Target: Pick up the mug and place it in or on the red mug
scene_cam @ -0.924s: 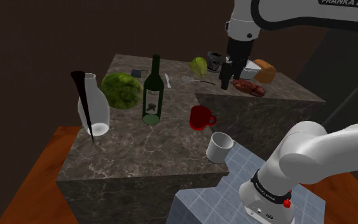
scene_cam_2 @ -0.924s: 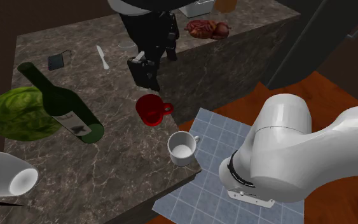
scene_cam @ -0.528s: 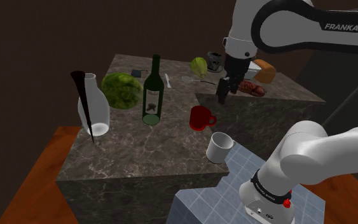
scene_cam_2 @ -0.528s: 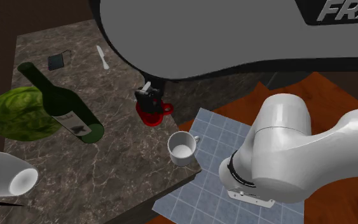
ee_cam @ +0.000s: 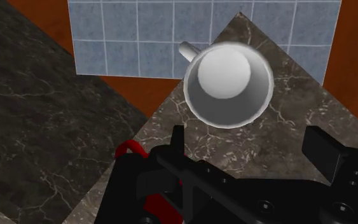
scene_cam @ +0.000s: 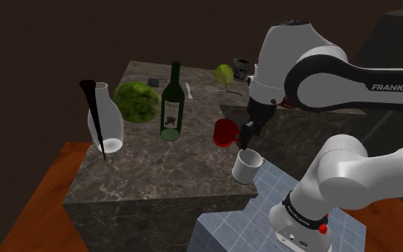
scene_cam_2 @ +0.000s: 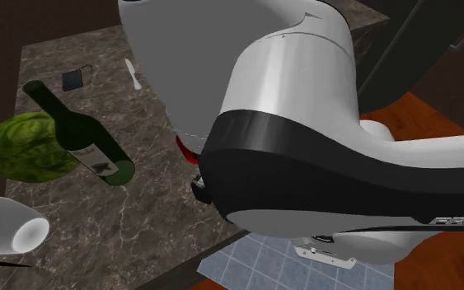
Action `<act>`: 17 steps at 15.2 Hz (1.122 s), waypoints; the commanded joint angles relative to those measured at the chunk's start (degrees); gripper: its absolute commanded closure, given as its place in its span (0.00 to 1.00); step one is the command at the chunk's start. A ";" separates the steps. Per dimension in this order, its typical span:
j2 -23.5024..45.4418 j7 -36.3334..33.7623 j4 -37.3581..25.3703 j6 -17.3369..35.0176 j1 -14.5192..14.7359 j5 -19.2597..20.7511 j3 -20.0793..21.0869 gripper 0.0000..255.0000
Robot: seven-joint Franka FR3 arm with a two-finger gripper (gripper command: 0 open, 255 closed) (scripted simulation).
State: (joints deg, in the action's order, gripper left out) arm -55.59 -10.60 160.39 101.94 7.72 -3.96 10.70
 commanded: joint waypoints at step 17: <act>-0.37 -4.10 12.86 13.32 5.25 -7.00 5.30 0.00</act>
State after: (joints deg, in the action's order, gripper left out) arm -55.96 -14.71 173.24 115.23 12.96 -10.95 16.00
